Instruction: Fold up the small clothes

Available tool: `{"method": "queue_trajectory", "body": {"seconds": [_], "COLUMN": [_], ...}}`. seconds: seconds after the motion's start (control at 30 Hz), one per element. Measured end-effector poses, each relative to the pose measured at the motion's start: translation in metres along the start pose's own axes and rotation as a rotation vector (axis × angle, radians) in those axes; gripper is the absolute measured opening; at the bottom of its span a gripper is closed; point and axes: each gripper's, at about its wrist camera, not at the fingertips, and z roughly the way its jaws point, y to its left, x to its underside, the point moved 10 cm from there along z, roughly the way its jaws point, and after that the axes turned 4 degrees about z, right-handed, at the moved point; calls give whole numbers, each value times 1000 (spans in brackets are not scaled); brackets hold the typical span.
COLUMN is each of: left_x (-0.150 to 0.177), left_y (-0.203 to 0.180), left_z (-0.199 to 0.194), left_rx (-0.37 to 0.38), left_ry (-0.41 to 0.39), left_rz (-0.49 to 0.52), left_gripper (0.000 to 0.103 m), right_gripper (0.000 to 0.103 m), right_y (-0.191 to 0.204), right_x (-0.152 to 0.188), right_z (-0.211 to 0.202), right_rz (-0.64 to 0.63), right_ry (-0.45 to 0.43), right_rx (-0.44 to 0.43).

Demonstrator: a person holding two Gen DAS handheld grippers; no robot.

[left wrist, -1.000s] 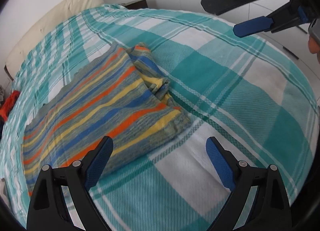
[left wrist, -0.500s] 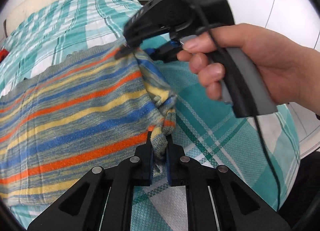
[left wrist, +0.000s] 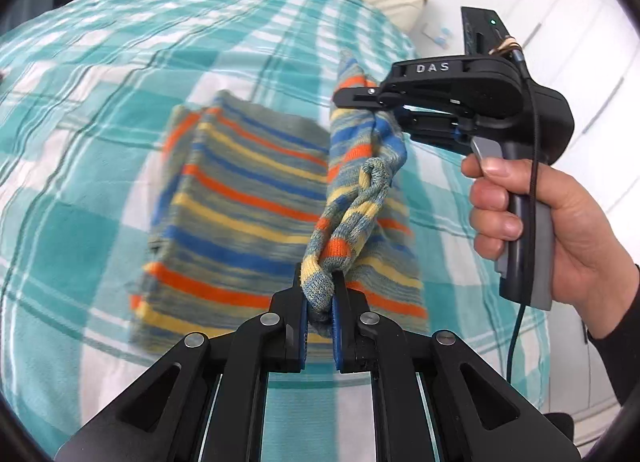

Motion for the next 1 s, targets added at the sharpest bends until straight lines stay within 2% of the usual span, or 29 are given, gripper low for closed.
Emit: {"method": "queue_trajectory", "body": {"seconds": [0.07,0.1,0.17,0.2,0.23,0.27,0.33,0.4,0.43,0.47,0.53,0.57,0.63,0.67,0.73,0.77,0.8,0.83,0.87,0.9,0.93,0.97,1.0], "left_x": [5,8,18,22,25,27,25,17,12,8,1,-2,4,15,19,20,21,25,32,40,50,59,71], "left_y": [29,42,57,63,70,75,75,73,70,65,61,63,82,89,95,95,94,93,91,86,81,78,76], "left_z": [-1,-2,1,4,0,-7,-32,-53,-57,-57,-42,-28,12,27,24,15,2,-12,-24,-35,-45,-51,-56], "left_rx": [-45,-75,-107,-122,-147,-165,-145,-133,-126,-122,-155,-179,-269,-276,-259,-268,-282,-295,-290,-271,-255,-253,-261], "left_ry": [8,10,39,79,110,115,65,-4,-25,-33,-14,10,140,204,195,189,177,161,147,138,129,126,130], "left_rz": [-42,-50,-49,-45,-45,-43,-31,-14,-2,13,46,58,69,54,19,16,19,22,21,23,33,47,66], "left_gripper": [8,8,11,21,29,36,66,78,80,80,80,69,17,17,20,26,37,48,68,80,84,86,89], "right_gripper": [14,19,23,39,65,73,73,73,73,73,66,63,51,46,32,31,30,30,31,40,55,65,85], "right_y": [13,19,34,40,41,40,38,35,33,32,40,43,45,38,5,-2,-2,-4,-7,-10,-12,-15,-20], "right_x": [3,6,13,17,22,24,24,31,37,47,76,94,138,162,211,221,223,225,226,227,229,234,240], "right_z": [34,47,68,74,78,75,52,19,4,-10,-28,-33,-27,-16,8,4,-8,-19,-30,-43,-57,-70,-82], "right_rz": [23,33,79,114,148,172,157,58,-6,-64,-160,-202,-269,-272,-248,-245,-232,-197,-150,-108,-78,-50,-15], "right_ry": [29,35,58,83,105,102,46,-2,-16,-25,-13,7,60,106,229,190,138,125,106,67,17,-32,-76], "right_rx": [-8,-27,-137,-189,-209,-215,-214,-146,-90,-43,-29,-41,-32,-3,115,133,134,151,167,178,183,195,215]}}
